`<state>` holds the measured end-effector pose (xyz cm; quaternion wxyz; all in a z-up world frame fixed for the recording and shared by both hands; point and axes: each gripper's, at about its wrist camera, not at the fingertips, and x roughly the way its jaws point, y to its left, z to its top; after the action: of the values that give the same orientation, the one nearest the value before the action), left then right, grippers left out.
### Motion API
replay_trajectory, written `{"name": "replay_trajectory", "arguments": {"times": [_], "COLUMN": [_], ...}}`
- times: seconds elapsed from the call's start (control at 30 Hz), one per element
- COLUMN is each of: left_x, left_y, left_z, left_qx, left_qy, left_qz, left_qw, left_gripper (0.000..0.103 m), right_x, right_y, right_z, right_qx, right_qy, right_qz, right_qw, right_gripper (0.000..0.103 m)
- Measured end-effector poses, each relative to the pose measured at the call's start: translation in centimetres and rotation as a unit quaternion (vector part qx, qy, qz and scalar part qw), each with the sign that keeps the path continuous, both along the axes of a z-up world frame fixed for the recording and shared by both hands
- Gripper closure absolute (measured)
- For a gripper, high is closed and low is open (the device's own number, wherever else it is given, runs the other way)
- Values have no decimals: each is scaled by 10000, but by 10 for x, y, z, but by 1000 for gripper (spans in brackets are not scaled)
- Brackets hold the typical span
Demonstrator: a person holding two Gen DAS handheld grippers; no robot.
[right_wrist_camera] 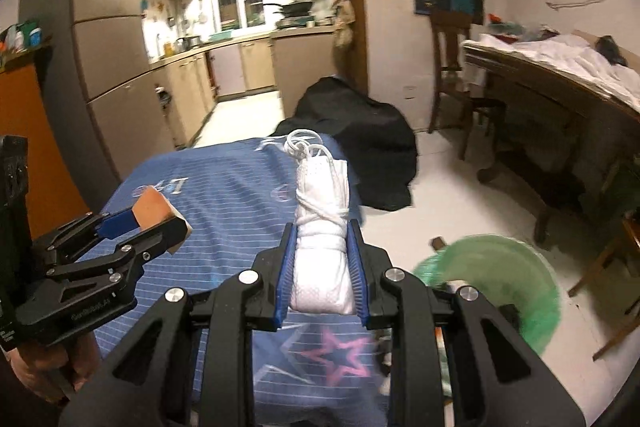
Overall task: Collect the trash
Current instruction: 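Carry the sponge and white cable bundle over the green trash bin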
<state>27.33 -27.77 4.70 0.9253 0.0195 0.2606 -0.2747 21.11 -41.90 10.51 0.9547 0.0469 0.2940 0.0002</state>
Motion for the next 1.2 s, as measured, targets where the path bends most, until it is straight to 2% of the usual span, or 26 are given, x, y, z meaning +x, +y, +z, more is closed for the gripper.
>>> {"name": "replay_trajectory", "arguments": {"times": [0.3, 0.6, 0.93, 1.2], "left_x": [1, 0, 28, 51], "left_y": [-92, -178, -255, -293], "left_z": [8, -6, -38, -73], "left_qx": [10, 240, 495, 746], "left_qy": [-80, -65, 256, 607], "left_qz": [-652, -1180, -1587, -1741], "left_qw": [9978, 9927, 9858, 9800], "left_gripper": [50, 50, 50, 50], "right_x": [-17, -21, -2, 12], "right_y": [-71, -128, -184, -215], "right_z": [-3, -16, -52, -81], "right_qx": [-29, 53, 295, 549], "right_qy": [38, 261, 974, 1501], "right_qz": [-594, -1012, -1182, -1177], "right_qw": [9982, 9945, 9878, 9801], "right_gripper": [79, 79, 79, 79]}}
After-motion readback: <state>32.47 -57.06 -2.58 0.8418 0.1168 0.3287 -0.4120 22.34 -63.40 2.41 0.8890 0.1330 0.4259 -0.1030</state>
